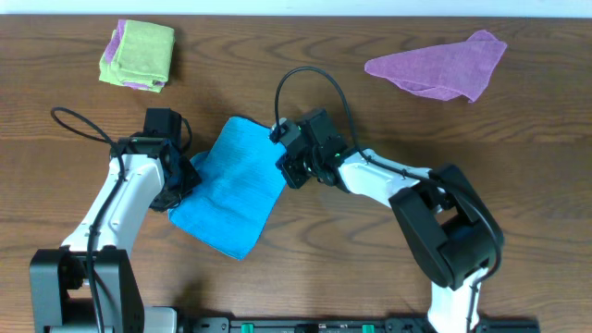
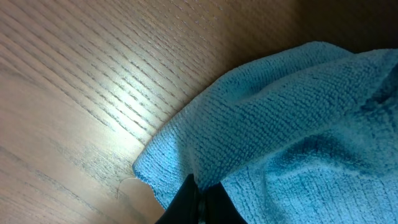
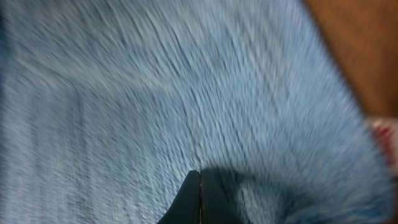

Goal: Fold the cloth

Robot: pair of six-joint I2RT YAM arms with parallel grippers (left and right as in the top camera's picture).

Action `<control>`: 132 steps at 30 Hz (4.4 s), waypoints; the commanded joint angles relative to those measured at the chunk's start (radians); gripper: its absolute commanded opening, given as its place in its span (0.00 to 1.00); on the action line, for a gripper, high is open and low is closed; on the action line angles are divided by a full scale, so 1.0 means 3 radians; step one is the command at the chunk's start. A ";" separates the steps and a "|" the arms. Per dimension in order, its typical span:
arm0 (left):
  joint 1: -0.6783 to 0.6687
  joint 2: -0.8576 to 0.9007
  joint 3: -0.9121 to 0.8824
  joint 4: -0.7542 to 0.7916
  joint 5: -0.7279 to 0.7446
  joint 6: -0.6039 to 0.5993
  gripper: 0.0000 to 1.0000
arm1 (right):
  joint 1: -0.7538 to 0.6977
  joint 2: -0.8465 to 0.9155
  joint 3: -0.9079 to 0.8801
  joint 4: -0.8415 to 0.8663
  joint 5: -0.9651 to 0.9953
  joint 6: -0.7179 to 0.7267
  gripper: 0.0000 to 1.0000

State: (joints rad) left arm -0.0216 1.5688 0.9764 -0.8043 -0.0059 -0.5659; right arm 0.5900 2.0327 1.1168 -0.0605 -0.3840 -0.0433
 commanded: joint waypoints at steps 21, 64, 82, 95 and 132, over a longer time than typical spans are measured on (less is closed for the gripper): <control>-0.0001 -0.0011 -0.0023 0.0165 -0.0163 -0.0472 0.06 | -0.0880 -0.0156 0.0383 -0.2296 0.0833 0.0033 0.01; -0.0544 -0.0111 -0.0197 -0.0141 -0.0154 -0.0460 0.06 | -0.0586 -0.0590 0.0381 -0.1790 -0.0158 -0.0412 0.02; -0.0544 -0.0109 -0.0221 -0.0009 0.0019 -0.0521 0.06 | -0.0455 -0.0037 0.0381 -0.1542 0.0224 -0.0409 0.02; -0.0540 -0.0109 -0.0221 0.0088 -0.0017 -0.0521 0.06 | -0.0427 -0.0038 0.0381 -0.2607 0.0223 -0.0345 0.02; -0.0585 -0.0109 -0.0223 0.0027 0.0362 -0.1010 0.06 | 0.0037 -0.0131 0.0443 -0.0654 0.0248 -0.0722 0.01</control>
State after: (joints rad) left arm -0.1928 1.5497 0.9146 -0.7883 0.0872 -0.8429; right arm 0.5911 1.9560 1.2495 -0.2764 -0.3153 -0.2375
